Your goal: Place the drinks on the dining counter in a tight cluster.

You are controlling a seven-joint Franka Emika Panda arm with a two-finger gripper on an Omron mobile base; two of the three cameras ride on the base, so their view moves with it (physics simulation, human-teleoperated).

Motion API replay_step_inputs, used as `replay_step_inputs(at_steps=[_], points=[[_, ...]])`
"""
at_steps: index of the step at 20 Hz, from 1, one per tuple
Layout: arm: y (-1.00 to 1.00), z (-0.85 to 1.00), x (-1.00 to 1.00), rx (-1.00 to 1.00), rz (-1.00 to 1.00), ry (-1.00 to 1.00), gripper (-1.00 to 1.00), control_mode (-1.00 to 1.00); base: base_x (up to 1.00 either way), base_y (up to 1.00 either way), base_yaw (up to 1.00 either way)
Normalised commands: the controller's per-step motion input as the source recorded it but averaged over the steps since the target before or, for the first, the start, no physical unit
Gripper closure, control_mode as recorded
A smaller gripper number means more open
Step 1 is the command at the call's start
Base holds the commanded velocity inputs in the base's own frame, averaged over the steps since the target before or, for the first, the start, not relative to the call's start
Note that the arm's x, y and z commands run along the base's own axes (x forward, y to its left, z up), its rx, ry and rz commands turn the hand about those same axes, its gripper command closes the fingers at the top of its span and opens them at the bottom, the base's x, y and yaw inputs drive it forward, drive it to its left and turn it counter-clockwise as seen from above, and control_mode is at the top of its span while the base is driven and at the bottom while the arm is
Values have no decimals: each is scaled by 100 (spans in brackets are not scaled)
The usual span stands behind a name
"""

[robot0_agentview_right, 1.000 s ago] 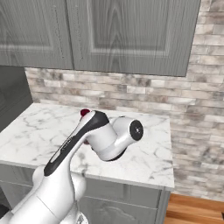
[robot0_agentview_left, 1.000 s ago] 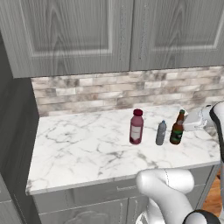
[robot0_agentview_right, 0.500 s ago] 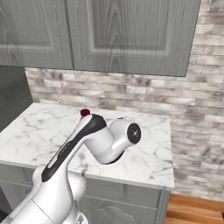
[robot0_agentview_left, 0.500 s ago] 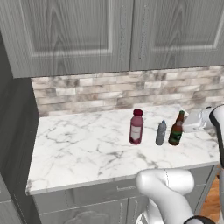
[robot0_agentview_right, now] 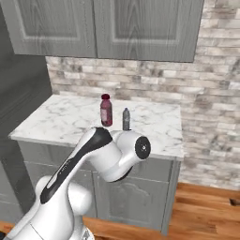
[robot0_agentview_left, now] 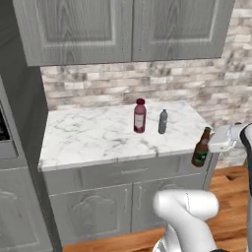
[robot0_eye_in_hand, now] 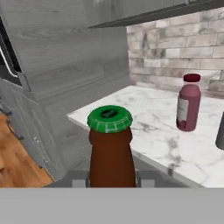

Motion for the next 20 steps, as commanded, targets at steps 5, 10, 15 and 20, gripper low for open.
replay_step_inputs(at_steps=[5, 10, 15, 20], points=[[0, 0, 0, 0, 0, 0, 100, 100, 0, 8, 69], [0, 0, 0, 0, 0, 0, 100, 100, 1, 0, 100], [0, 0, 0, 0, 0, 0, 100, 100, -2, -1, 100], [0, 0, 0, 0, 0, 0, 100, 100, 0, -2, 82]])
